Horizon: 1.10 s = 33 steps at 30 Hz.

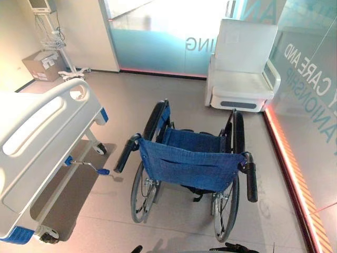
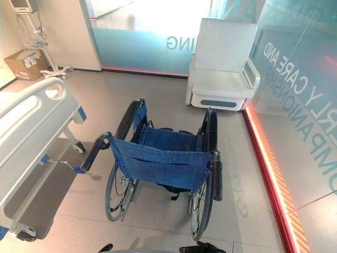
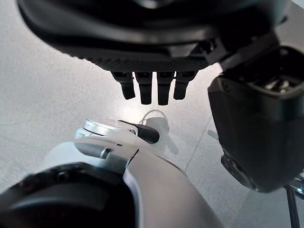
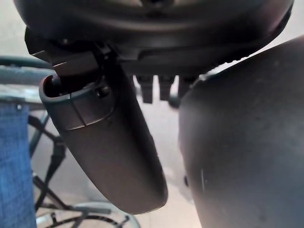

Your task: Push the wheelchair next to the bed

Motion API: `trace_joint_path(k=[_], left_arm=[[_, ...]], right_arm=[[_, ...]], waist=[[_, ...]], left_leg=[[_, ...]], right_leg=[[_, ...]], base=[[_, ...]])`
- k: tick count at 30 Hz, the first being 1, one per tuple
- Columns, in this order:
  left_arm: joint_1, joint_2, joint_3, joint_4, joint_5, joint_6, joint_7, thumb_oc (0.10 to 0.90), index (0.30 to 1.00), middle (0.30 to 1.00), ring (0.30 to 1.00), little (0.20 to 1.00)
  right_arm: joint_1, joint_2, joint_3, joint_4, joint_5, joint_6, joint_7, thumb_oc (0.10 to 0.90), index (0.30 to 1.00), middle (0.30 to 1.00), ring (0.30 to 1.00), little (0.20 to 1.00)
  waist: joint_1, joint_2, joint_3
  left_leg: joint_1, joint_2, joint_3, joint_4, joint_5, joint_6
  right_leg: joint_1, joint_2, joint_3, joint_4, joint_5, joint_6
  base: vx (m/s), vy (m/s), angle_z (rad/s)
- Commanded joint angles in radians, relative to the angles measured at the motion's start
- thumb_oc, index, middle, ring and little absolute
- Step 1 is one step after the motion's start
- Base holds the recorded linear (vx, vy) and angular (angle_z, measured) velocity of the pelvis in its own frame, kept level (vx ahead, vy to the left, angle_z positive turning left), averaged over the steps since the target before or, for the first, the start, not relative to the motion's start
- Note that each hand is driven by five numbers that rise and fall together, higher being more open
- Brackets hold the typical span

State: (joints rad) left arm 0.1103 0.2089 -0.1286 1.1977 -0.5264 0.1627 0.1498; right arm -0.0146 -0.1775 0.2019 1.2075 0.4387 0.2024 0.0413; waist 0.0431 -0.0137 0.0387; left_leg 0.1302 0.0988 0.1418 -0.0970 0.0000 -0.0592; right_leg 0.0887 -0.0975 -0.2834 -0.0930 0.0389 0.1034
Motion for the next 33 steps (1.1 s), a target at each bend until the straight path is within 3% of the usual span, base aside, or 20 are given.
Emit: trace_joint_path(k=[1,15,24,30,33], left_arm=[[-0.075,-0.035,-0.006,0.076,-0.010,0.036,-0.011,0.800,0.900,0.900,0.900,0.900],[-0.086,-0.027,0.005,0.089,-0.017,0.057,-0.046,0.800,0.900,0.900,0.900,0.900],[-0.090,-0.007,0.043,0.075,-0.085,-0.005,-0.036,0.800,0.900,0.900,0.900,0.900],[-0.086,0.051,0.121,0.005,-0.140,-0.067,-0.053,0.800,0.900,0.900,0.900,0.900],[-0.091,0.123,0.179,-0.086,-0.155,-0.060,-0.041,0.800,0.900,0.900,0.900,0.900]], right_arm=[[0.043,-0.003,0.001,0.082,-0.043,0.013,0.039,0.800,0.900,0.900,0.900,0.900],[0.040,-0.002,-0.002,0.079,-0.056,0.025,0.042,0.800,0.900,0.900,0.900,0.900],[0.036,-0.018,-0.028,0.075,0.002,0.012,0.011,0.800,0.900,0.900,0.900,0.900],[0.038,-0.087,-0.134,0.033,0.125,-0.008,-0.018,0.800,0.900,0.900,0.900,0.900],[0.018,-0.187,-0.228,0.035,0.131,-0.026,-0.005,0.800,0.900,0.900,0.900,0.900]], waist=[[0.004,0.001,0.034],[0.003,0.000,0.026],[0.001,0.007,0.027],[-0.001,0.017,0.023],[0.006,0.020,0.021]], left_leg=[[-0.018,-0.035,0.036,0.010,-0.022,0.004],[-0.014,-0.035,0.037,0.010,-0.025,0.006],[-0.012,-0.034,0.036,0.010,-0.021,0.001],[-0.013,-0.030,0.039,0.010,-0.016,-0.002],[-0.019,-0.029,0.043,0.010,-0.010,-0.006]], right_leg=[[0.032,-0.054,-0.017,0.006,0.007,0.039],[0.036,-0.057,-0.018,0.006,0.005,0.039],[0.038,-0.060,-0.018,0.006,0.007,0.040],[0.036,-0.062,-0.020,0.006,0.006,0.043],[0.030,-0.061,-0.020,0.006,0.010,0.047]], base=[[0.00,0.000,0.00],[0.00,0.000,0.00],[0.00,0.000,0.00],[0.00,0.007,0.02],[0.00,0.004,0.01]])
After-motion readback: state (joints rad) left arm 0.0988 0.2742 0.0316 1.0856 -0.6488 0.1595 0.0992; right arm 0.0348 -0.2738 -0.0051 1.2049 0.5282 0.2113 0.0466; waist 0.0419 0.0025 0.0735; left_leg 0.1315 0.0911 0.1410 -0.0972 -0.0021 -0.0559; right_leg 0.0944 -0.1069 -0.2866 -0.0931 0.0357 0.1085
